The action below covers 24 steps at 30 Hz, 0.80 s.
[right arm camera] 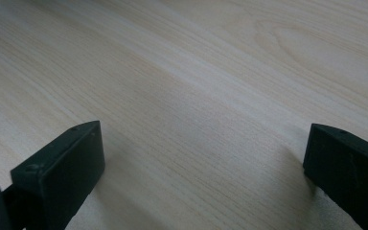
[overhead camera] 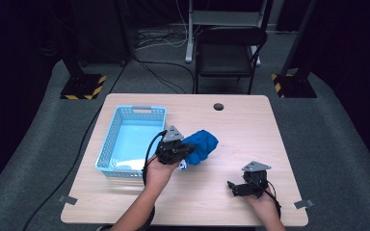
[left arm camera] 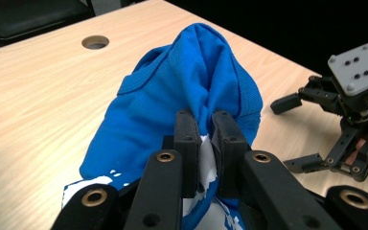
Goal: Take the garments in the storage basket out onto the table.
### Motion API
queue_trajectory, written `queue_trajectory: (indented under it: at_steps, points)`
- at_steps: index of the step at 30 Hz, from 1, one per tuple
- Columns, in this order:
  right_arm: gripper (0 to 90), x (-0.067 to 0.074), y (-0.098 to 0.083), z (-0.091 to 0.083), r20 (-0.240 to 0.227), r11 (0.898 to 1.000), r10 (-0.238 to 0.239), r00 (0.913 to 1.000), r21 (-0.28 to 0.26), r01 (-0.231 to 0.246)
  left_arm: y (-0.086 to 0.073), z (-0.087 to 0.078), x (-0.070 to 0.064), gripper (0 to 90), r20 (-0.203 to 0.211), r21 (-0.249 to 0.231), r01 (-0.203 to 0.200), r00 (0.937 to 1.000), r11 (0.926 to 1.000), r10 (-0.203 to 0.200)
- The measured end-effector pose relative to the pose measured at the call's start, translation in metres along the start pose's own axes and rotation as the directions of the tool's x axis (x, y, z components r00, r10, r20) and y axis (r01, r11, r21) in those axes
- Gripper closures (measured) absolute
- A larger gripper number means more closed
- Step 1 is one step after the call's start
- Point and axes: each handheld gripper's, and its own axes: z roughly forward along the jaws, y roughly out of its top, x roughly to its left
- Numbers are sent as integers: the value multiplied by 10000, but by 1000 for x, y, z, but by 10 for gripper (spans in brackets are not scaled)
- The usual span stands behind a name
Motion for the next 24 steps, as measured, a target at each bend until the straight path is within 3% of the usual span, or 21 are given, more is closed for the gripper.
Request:
queue_trajectory:
  at_steps: [6, 15, 24]
  points:
    - [0, 0, 0, 0, -1, 10000, -8, 10000, 4, 8, -5, 12, -6, 828, 15, 439, -273, 9996, 9987, 272]
    - [0, 0, 0, 0, -2, 10000, -7, 10000, 4, 7, -15, 28, -8, 828, 139, 895, -186, 9998, 9958, 175]
    - [0, 0, 0, 0, -7, 10000, -12, 10000, 3, 12, -30, 43, -9, 824, 184, 1536, -130, 9998, 9880, 103]
